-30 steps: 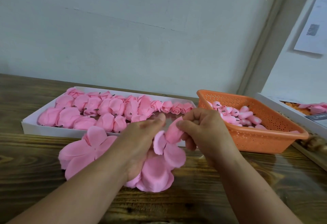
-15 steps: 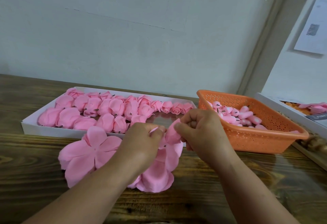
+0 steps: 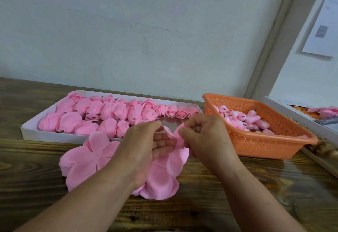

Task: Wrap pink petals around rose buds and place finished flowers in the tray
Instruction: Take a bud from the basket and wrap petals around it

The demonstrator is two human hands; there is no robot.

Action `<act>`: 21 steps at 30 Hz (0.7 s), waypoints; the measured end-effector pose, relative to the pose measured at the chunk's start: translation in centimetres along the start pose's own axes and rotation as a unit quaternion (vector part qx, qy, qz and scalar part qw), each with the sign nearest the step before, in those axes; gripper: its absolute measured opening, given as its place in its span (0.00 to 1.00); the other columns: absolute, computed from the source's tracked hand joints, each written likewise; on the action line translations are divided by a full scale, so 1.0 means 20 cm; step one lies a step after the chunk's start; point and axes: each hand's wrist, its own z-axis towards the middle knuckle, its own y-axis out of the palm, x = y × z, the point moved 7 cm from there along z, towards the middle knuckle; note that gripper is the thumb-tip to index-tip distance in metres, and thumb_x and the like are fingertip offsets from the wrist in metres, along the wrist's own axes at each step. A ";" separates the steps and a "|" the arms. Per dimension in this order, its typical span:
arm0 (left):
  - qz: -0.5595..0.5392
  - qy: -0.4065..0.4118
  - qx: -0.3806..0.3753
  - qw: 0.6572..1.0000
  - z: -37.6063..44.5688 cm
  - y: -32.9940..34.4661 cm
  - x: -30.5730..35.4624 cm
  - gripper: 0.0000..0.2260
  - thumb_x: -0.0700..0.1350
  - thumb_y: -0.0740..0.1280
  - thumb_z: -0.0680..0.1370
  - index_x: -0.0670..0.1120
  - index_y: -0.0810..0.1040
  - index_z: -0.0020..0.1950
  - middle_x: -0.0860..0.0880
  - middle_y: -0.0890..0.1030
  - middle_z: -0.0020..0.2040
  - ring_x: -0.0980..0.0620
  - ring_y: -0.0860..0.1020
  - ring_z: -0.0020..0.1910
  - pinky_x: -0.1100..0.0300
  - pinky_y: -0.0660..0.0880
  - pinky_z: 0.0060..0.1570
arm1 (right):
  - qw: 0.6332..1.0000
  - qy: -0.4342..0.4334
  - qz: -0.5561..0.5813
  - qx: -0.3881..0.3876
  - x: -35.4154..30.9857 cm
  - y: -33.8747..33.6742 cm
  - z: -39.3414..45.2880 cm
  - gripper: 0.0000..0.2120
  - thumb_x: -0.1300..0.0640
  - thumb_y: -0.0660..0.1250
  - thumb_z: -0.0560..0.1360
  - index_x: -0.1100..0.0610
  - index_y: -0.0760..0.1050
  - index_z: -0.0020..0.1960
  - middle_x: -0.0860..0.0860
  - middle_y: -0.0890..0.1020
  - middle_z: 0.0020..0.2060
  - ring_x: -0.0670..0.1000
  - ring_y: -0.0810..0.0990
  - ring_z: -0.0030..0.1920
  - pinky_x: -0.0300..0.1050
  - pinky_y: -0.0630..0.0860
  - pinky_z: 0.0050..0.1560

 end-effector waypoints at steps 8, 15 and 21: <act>0.102 0.041 -0.014 0.994 -0.01 0.00 0.00 0.16 0.33 0.66 0.76 0.50 0.86 0.37 0.47 0.86 0.38 0.52 0.84 0.39 0.63 0.78 0.39 | 1.000 0.010 0.017 0.007 0.01 -0.01 0.00 0.13 0.69 0.66 0.71 0.58 0.73 0.30 0.52 0.75 0.20 0.45 0.71 0.17 0.36 0.66 0.19; 0.150 0.067 -0.031 0.986 -0.03 0.03 0.03 0.14 0.36 0.69 0.75 0.57 0.85 0.42 0.56 0.86 0.44 0.58 0.84 0.46 0.66 0.79 0.44 | 0.998 0.021 0.055 -0.002 0.01 -0.01 0.00 0.13 0.70 0.64 0.72 0.59 0.73 0.30 0.51 0.75 0.19 0.47 0.70 0.17 0.37 0.65 0.20; 0.171 0.070 -0.065 0.981 -0.05 0.05 0.02 0.09 0.43 0.68 0.75 0.52 0.84 0.52 0.54 0.86 0.46 0.56 0.84 0.48 0.54 0.79 0.54 | 0.990 0.045 0.129 -0.044 0.02 0.01 -0.01 0.12 0.69 0.65 0.73 0.62 0.74 0.32 0.53 0.75 0.19 0.48 0.69 0.17 0.36 0.65 0.19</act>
